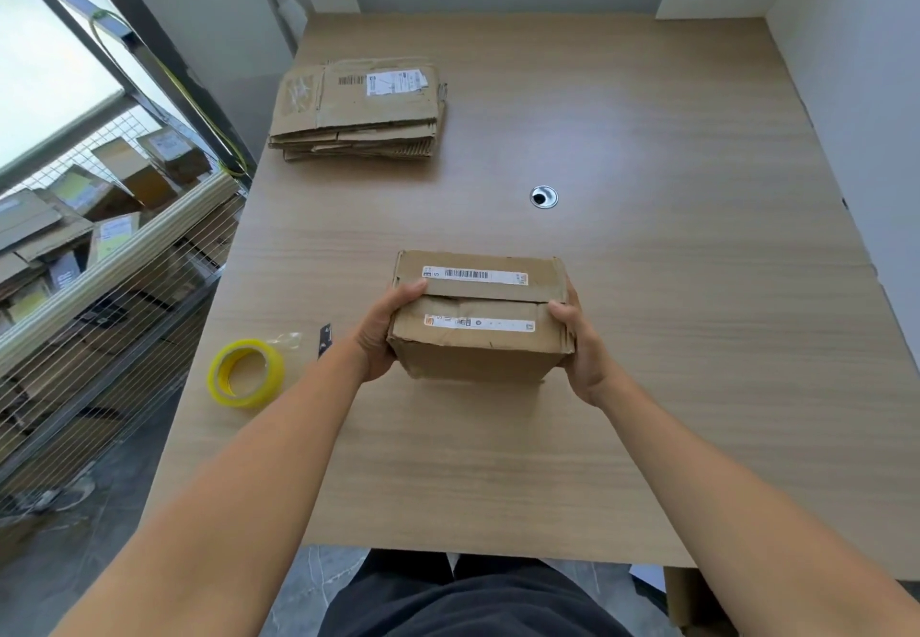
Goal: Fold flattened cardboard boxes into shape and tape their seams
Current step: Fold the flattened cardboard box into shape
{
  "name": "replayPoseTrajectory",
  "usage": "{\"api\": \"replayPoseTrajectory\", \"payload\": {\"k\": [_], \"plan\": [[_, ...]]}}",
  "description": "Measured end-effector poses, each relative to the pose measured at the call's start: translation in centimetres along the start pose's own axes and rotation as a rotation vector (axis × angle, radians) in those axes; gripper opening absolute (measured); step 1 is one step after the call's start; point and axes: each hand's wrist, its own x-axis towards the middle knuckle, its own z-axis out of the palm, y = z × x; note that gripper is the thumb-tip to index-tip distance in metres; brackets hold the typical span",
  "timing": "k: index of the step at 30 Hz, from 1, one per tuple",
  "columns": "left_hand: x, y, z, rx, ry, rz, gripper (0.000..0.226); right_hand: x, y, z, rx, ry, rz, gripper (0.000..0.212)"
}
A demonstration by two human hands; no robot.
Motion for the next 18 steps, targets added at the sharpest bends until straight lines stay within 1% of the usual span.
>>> {"api": "replayPoseTrajectory", "payload": {"k": [3, 6, 9, 12, 15, 18], "plan": [[-0.1, -0.9, -0.4, -0.040, 0.031, -0.027, 0.069, 0.2, 0.7, 0.7, 0.070, 0.031, 0.011, 0.058], [-0.4, -1.6, -0.9, 0.006, 0.037, -0.082, 0.062, -0.1, 0.7, 0.8, 0.089, 0.055, 0.048, 0.057], [-1.1, -3.4, -1.6, -0.009, 0.079, -0.137, 0.049, -0.9, 1.4, 1.2, 0.072, 0.065, 0.029, 0.065], [-1.9, -4.3, -1.5, -0.058, 0.064, -0.116, 0.042, -1.5, 2.1, 1.9, 0.081, 0.087, 0.002, 0.076], [-2.1, -4.1, -1.6, -0.059, 0.067, -0.072, 0.046, -2.2, 2.6, 1.9, 0.121, 0.100, 0.062, 0.084], [-2.4, -4.1, -1.6, -0.087, 0.055, -0.043, 0.057, -2.9, 3.0, 1.8, 0.091, 0.028, 0.097, 0.087]]}}
